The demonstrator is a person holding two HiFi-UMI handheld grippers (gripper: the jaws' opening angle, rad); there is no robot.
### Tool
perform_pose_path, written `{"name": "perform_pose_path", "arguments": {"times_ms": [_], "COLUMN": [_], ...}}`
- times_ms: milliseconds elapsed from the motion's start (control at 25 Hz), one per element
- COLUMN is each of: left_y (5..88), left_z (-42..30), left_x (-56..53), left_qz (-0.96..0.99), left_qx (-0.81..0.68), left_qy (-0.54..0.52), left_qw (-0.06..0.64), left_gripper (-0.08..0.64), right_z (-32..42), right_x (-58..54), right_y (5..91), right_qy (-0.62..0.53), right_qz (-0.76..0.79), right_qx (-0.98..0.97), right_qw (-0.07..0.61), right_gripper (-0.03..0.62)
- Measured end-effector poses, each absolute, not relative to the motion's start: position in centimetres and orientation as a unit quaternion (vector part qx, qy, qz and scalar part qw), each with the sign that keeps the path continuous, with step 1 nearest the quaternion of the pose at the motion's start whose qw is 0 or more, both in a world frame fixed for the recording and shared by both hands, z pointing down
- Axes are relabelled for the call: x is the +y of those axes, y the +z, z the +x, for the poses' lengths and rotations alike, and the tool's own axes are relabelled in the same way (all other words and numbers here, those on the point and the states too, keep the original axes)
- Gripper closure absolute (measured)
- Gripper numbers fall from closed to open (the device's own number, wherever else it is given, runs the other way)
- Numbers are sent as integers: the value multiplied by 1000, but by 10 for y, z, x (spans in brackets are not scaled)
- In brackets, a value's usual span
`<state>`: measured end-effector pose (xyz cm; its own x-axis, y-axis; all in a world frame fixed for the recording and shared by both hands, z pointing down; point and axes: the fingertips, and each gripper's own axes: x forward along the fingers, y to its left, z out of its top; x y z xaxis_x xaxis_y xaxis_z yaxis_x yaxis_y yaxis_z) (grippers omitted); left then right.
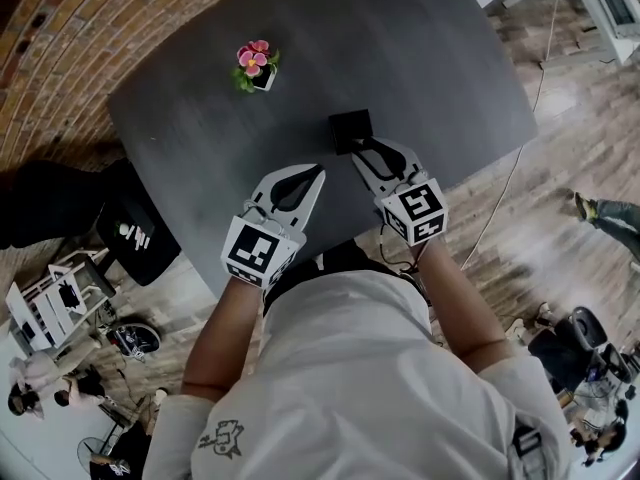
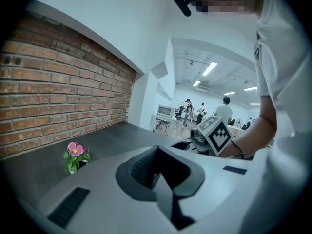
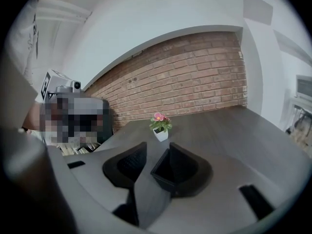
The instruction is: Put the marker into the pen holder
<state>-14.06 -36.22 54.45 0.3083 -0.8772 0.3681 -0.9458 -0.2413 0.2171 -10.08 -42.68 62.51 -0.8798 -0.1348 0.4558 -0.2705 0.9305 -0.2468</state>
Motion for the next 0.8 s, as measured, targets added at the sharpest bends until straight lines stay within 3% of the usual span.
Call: {"name": "perform_pose_path", "arguments": {"times_ms": [480, 800], "left_y": [518, 483], "left_z": [-147, -145], "left_x": [-316, -272], "left_qz": [785, 793], "left_qx": [-590, -590], "left_qy": [78, 75], "left_qw": [173, 135], "left_gripper": [549, 549], "right_z": [-107, -107], "right_x": [-382, -331], "right_y": [577, 526], "right_qy": [119, 78], "right_qz": [96, 83], "right_qx": [-969, -980], "right_qw": [195, 165], "right_gripper": [451, 539]}}
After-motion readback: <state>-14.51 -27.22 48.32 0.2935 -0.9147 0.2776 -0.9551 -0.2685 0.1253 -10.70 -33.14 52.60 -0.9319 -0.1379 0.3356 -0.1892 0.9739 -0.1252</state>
